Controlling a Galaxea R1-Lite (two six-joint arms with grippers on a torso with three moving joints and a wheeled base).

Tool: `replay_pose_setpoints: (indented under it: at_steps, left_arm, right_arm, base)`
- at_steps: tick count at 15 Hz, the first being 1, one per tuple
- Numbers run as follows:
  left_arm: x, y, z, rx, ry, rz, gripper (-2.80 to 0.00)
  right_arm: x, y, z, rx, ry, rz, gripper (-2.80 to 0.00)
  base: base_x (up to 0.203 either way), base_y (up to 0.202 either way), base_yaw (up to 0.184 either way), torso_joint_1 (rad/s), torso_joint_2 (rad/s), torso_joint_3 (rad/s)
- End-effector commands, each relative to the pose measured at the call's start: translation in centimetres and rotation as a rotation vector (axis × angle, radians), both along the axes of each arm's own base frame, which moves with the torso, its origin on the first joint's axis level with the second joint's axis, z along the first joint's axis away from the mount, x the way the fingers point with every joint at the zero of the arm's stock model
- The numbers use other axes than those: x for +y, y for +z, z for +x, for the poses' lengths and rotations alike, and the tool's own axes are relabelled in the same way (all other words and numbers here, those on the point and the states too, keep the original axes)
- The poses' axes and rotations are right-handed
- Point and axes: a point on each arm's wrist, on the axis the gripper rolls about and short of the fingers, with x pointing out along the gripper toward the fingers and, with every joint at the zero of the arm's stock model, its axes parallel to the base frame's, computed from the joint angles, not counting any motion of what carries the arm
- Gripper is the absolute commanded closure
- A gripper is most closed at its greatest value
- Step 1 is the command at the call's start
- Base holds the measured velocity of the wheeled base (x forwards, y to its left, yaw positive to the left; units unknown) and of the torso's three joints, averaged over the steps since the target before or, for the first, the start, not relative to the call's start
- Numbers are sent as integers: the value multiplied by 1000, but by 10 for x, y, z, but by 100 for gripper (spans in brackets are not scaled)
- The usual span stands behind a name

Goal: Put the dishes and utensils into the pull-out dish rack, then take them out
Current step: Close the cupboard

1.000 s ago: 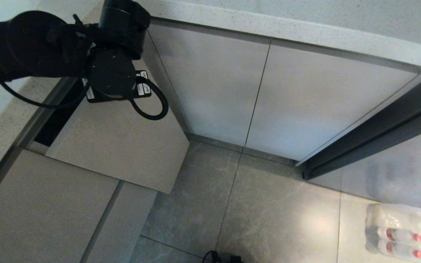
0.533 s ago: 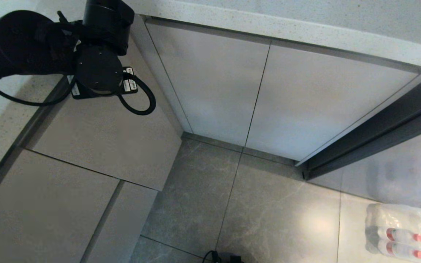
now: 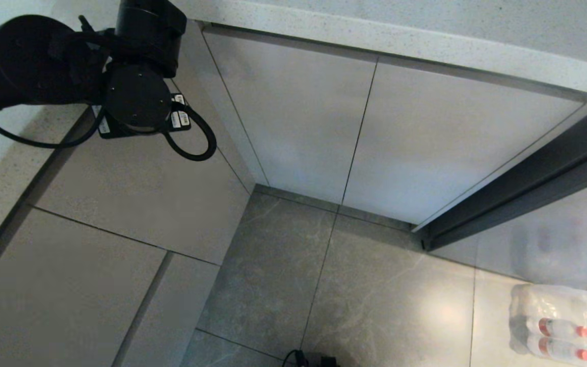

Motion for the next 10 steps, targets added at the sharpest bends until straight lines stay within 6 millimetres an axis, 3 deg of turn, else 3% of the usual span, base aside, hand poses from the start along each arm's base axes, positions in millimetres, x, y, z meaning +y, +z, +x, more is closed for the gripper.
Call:
replay_pose_setpoints:
  at_steps: [1, 4, 10]
  left_arm:
    - [0, 0, 0, 1, 6, 2, 0]
    - [-1, 0, -1, 1, 2, 2, 0]
    - [-28, -3, -17, 15, -95, 7, 0]
  right_arm:
    - [0, 0, 0, 1, 0, 0, 0]
    - [0, 0, 0, 1, 0, 0, 0]
    - [0, 0, 0, 1, 0, 0, 0]
  base:
    - [0, 0, 0, 0, 0, 0]
    - [0, 0, 0, 0, 0, 0]
    - [0, 0, 0, 0, 0, 0]
